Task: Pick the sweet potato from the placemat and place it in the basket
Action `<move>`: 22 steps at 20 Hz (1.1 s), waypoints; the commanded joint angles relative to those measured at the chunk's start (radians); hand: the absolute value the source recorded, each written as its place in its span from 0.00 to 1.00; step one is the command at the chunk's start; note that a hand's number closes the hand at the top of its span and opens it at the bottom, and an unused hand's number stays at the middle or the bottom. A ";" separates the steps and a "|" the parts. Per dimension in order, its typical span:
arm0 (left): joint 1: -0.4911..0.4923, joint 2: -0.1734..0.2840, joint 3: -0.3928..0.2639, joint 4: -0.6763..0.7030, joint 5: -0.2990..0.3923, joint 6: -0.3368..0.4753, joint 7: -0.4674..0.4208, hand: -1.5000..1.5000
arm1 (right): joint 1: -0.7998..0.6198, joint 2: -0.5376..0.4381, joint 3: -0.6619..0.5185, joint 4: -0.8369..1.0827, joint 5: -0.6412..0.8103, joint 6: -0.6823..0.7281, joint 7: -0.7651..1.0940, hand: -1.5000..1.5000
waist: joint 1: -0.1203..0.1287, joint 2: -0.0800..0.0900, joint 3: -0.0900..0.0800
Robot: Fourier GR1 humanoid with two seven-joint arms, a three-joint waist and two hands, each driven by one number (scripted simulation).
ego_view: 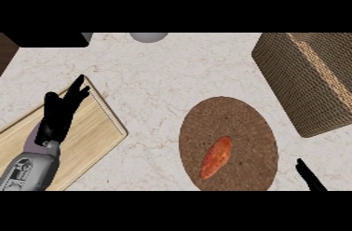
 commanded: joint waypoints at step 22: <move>0.034 -0.102 0.056 -0.042 -0.110 -0.066 0.022 0.50 | -0.344 0.333 0.041 0.341 0.221 0.048 0.098 0.00 | 0.013 0.000 0.002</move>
